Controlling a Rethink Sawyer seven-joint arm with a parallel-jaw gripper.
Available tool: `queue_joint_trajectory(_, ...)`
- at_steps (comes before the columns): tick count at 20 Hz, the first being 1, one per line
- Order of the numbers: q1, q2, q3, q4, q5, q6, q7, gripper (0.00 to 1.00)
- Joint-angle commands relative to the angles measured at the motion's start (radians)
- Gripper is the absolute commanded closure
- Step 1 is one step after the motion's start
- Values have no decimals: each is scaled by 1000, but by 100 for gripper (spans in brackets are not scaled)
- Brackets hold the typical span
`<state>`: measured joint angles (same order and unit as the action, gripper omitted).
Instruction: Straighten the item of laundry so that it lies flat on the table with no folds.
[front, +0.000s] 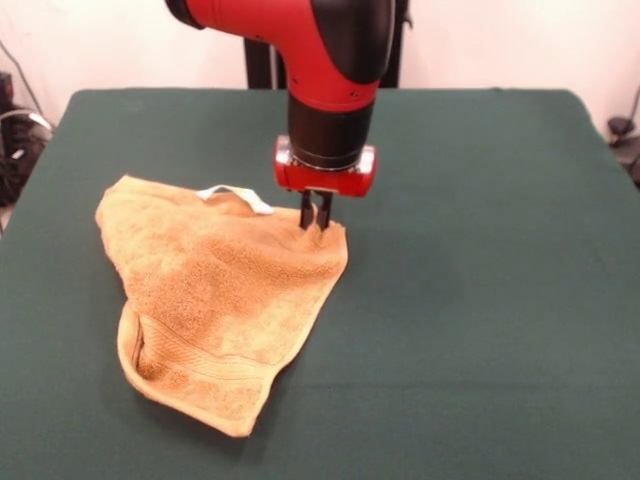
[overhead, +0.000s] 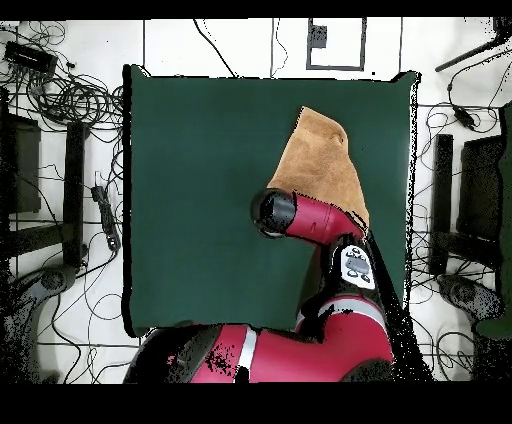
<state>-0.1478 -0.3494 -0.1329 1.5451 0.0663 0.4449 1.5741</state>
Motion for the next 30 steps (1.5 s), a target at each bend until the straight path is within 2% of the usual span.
queue_joint_trajectory(1,118,154,174,65,101,-127,305,100)
queue_joint_trajectory(12,163,144,161,93,199,-141,339,100)
queue_joint_trajectory(25,147,117,211,154,293,-181,312,100)
queue_joint_trajectory(30,166,107,195,158,313,-167,304,100)
